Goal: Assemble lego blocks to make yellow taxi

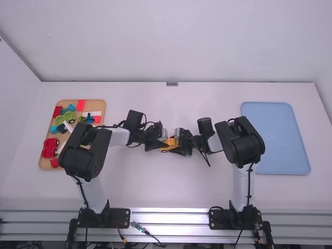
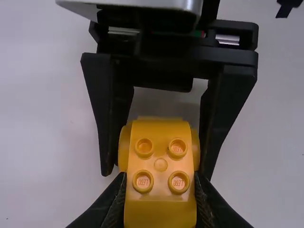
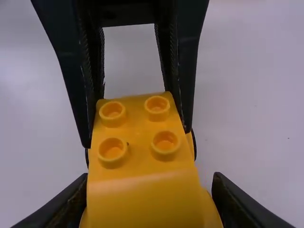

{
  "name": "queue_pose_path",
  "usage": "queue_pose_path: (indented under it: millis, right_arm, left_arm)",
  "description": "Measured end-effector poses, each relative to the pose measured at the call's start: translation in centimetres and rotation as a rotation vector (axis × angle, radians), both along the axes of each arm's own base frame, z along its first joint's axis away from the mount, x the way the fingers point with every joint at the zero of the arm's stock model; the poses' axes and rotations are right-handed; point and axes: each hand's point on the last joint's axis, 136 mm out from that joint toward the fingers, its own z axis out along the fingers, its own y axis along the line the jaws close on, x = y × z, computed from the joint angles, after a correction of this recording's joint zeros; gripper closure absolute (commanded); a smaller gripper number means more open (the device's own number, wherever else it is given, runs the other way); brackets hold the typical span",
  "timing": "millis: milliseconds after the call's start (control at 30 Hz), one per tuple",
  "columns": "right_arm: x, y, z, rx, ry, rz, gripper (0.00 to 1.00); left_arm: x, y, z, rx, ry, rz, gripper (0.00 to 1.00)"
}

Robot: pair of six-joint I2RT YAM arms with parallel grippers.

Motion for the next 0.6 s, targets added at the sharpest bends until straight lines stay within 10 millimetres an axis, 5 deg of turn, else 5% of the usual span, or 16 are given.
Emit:
queue_pose_path:
  millis: [600]
  right_arm:
    - [-0.04, 0.03, 0.01, 0.001, 0.000, 0.002, 0.66]
  left_arm:
    - [-0.16, 0.04, -0.24, 0.041, -0.021, 0.015, 0.98]
